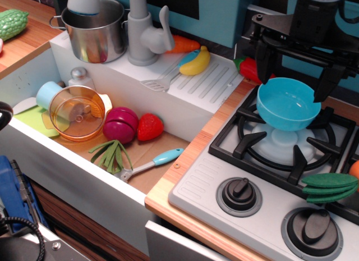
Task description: Lift bowl
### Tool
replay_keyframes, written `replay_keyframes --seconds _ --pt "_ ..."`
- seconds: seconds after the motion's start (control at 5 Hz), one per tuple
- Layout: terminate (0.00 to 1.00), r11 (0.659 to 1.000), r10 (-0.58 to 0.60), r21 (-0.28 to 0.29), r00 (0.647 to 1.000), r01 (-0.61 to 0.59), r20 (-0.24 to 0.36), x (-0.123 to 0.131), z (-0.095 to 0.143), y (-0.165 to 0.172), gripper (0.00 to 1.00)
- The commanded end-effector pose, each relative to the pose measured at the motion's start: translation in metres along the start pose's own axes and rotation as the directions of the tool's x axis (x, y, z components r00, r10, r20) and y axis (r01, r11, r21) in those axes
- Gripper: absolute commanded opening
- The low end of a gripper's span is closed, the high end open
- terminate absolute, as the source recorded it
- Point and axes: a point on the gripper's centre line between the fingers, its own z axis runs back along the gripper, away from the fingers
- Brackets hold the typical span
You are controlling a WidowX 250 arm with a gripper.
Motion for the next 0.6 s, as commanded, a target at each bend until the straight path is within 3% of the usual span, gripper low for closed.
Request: replay_keyframes --seconds 0.0,0.4 --pt "0.0 1.0 0.0 0.0 1.0 0.0 0.0 0.0 0.0 0.0 1.0" --pt "0.0 0.968 0.244 0.036 0.968 -0.247 0.063 0.009 -0.015 0.01 1.0"
